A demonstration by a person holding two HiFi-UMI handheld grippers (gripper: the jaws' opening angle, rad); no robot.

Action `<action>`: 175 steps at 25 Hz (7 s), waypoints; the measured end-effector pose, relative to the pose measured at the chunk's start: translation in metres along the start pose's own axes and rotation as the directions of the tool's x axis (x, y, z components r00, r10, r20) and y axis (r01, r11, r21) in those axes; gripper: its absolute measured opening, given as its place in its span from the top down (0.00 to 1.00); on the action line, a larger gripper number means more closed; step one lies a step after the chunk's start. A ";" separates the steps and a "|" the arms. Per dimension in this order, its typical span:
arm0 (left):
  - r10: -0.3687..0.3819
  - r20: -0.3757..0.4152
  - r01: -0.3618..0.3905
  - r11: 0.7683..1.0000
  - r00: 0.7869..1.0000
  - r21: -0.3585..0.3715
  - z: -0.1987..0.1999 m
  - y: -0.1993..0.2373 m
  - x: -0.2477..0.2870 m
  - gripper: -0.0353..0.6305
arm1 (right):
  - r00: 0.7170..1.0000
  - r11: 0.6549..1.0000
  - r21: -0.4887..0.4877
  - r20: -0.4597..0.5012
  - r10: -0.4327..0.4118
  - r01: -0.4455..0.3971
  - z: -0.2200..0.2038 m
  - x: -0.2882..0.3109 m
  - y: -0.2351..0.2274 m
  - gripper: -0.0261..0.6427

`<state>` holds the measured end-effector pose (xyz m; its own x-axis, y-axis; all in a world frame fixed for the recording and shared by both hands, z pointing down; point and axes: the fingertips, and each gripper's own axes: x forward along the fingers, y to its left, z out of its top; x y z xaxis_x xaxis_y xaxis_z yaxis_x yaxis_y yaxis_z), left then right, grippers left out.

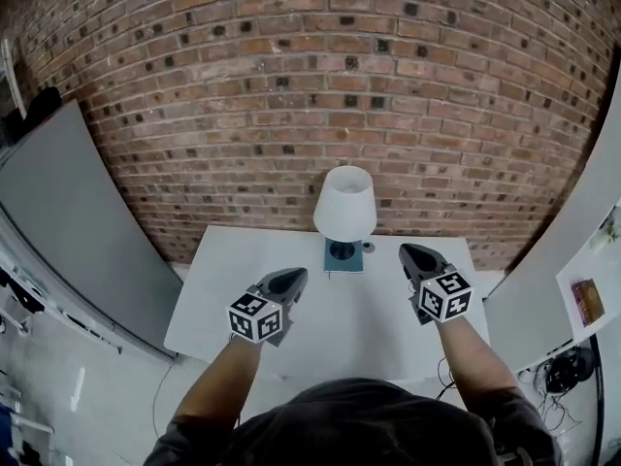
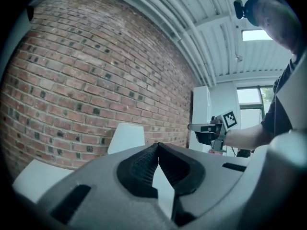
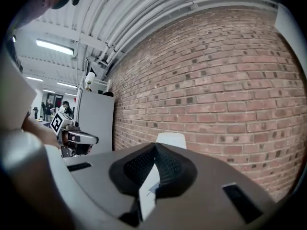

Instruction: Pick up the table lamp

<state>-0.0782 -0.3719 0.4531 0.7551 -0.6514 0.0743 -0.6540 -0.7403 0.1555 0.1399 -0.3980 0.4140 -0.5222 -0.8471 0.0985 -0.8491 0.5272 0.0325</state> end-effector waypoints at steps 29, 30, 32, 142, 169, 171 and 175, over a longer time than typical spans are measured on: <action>-0.003 -0.070 0.002 1.000 0.998 -0.018 -0.084 0.071 0.097 0.71 | 0.998 0.999 -0.011 -0.053 -0.043 0.042 -0.090 0.068 -0.041 0.97; -0.004 -0.074 0.002 1.000 0.997 -0.019 -0.090 0.072 0.103 0.67 | 0.998 0.999 -0.009 -0.055 -0.043 0.042 -0.094 0.069 -0.042 0.97; -0.004 -0.073 0.003 1.000 0.997 -0.020 -0.102 0.077 0.116 0.63 | 0.997 0.999 -0.004 -0.058 -0.043 0.043 -0.103 0.074 -0.045 0.97; 0.051 -0.104 -0.036 0.989 0.993 0.144 0.231 0.099 0.124 0.71 | 0.993 0.992 -0.081 -0.050 -0.103 0.099 0.146 0.096 -0.083 0.97; 0.044 -0.146 -0.024 0.991 0.988 0.135 0.236 0.085 0.110 0.71 | 0.993 0.991 -0.092 -0.063 -0.098 0.092 0.165 0.088 -0.071 0.97; 0.043 -0.146 -0.023 0.991 0.988 0.134 0.236 0.084 0.110 0.71 | 0.993 0.992 -0.091 -0.064 -0.098 0.092 0.166 0.088 -0.071 0.97; 0.038 -0.147 -0.019 0.991 0.988 0.130 0.235 0.082 0.109 0.71 | 0.993 0.991 -0.092 -0.060 -0.098 0.092 0.167 0.087 -0.068 0.97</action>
<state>-0.0600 -0.5427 0.2425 0.7280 -0.6479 0.2240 -0.6688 -0.7430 0.0246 0.1390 -0.5191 0.2545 -0.4310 -0.8890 0.1544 -0.8825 0.4510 0.1333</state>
